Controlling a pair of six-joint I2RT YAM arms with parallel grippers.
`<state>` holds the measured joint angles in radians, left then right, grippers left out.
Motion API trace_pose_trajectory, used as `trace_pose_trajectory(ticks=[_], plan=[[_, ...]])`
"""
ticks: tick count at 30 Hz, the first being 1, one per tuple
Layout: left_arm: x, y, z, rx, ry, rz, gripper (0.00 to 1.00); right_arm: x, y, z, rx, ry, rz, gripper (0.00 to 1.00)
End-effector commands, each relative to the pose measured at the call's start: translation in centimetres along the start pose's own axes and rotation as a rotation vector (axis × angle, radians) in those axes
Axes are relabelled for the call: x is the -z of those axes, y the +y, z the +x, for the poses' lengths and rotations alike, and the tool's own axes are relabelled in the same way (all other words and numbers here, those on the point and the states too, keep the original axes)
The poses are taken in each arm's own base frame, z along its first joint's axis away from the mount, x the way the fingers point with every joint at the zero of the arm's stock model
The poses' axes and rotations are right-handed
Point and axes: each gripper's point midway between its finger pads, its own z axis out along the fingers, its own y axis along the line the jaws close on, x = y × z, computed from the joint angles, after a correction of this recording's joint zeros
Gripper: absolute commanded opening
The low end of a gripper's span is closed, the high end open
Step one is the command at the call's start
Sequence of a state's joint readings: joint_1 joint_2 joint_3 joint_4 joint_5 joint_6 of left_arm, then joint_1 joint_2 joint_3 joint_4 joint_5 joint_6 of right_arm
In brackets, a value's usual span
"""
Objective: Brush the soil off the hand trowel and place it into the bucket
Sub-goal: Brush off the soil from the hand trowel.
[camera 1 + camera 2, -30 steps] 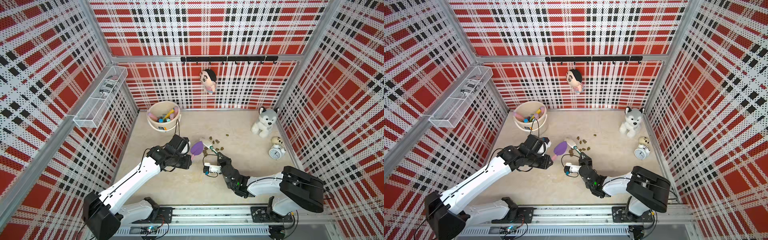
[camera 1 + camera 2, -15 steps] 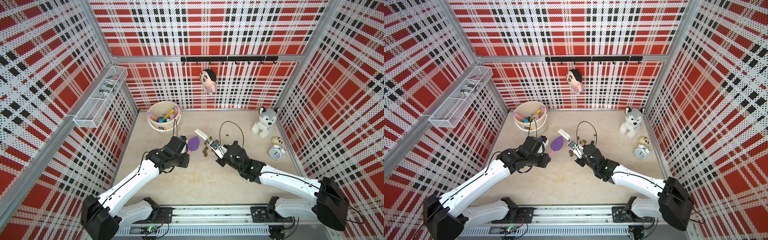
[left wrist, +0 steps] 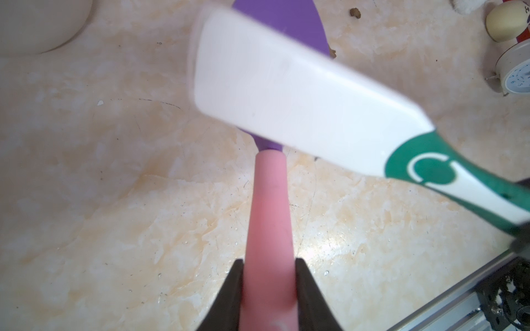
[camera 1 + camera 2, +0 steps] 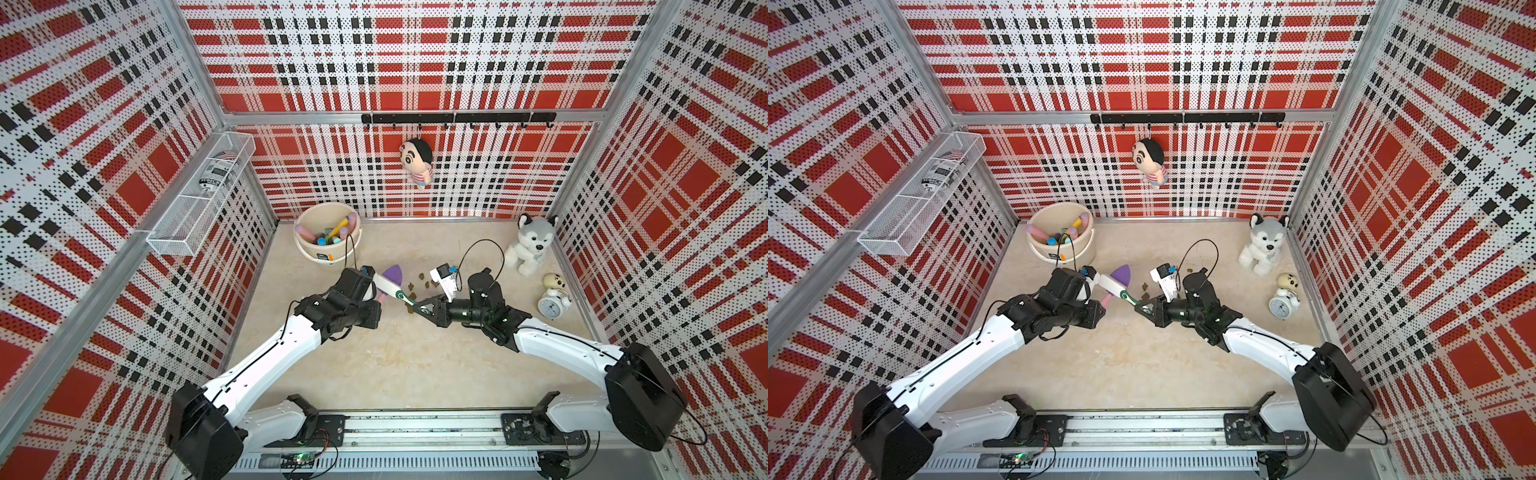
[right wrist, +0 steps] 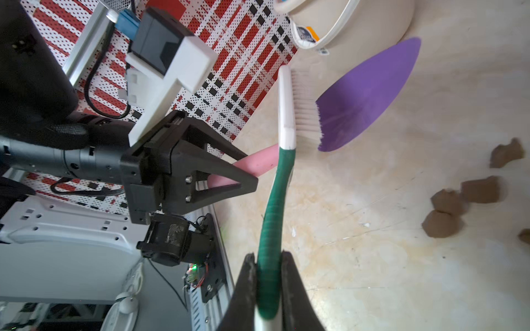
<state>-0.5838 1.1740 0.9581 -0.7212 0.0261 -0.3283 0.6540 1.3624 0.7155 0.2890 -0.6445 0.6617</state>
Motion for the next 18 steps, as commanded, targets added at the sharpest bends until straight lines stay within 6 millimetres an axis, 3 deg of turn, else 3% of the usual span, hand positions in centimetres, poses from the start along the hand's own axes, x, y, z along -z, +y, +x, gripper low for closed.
trace_pose_trajectory(ticks=[1,5,9,13,18], plan=[[0.0,-0.1,-0.8,-0.005,-0.036,0.008,0.0,0.1,0.5,-1.2,-0.117,-0.027,-0.077,0.0],[0.4,0.0,-0.8,-0.001,-0.047,0.009,0.0,1.6,-2.5,-2.5,-0.213,-0.12,-0.01,0.0],[0.8,0.0,-1.0,0.012,-0.062,0.012,0.0,3.9,-4.0,-3.7,-0.227,-0.204,0.037,0.0],[1.2,-0.2,-2.1,0.039,-0.113,0.018,0.0,6.3,-2.8,-5.7,-0.139,-0.321,0.077,0.0],[2.8,-1.3,-7.2,0.146,-0.274,0.059,0.0,8.5,-2.1,-6.9,-0.076,-0.432,0.125,0.0]])
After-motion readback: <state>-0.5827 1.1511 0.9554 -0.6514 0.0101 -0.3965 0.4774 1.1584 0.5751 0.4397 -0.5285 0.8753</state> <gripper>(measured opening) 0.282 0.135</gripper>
